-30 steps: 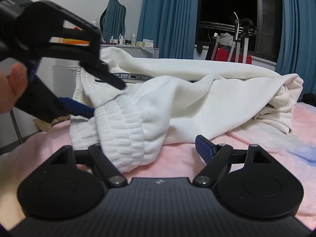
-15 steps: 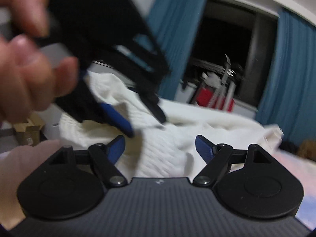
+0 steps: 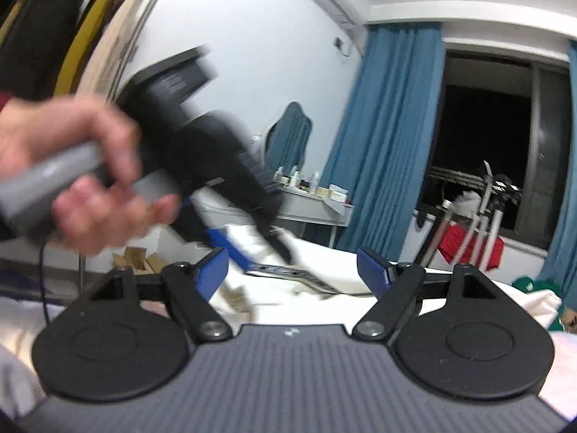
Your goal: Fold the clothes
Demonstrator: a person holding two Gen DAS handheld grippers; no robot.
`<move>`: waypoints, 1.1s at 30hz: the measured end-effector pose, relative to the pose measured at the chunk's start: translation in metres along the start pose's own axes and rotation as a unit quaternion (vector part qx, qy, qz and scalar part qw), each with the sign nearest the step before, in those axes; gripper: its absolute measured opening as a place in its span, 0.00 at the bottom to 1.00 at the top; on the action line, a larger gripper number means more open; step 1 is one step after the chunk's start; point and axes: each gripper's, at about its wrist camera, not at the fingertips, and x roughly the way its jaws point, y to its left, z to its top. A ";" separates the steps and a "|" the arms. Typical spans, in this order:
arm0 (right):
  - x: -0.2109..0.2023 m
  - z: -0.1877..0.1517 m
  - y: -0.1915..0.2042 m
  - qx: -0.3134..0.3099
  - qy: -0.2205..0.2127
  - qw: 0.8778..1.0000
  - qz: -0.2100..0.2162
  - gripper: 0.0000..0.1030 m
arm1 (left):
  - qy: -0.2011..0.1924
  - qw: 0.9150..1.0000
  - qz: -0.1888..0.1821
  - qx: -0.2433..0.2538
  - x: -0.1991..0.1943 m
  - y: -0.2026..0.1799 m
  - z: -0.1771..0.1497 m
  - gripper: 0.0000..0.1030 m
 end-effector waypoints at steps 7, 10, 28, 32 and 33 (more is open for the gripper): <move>-0.059 0.030 -0.101 0.090 0.050 0.993 -0.062 0.78 | -0.037 0.996 0.032 0.068 -0.011 -0.080 -0.039 0.56; -0.084 0.026 -0.145 0.126 0.071 0.983 -0.116 0.78 | -0.046 0.993 0.029 0.106 0.005 -0.125 -0.052 0.56; -0.126 -0.075 -0.316 0.357 0.122 0.892 -0.251 0.67 | -0.061 0.923 0.127 0.357 0.314 -0.345 -0.021 0.55; -0.105 -0.104 -0.342 0.373 0.139 0.880 -0.260 0.67 | -0.062 0.894 0.179 0.407 0.390 -0.379 -0.011 0.55; -0.102 -0.111 -0.347 0.379 0.144 0.876 -0.261 0.67 | -0.062 0.886 0.186 0.421 0.406 -0.384 -0.008 0.54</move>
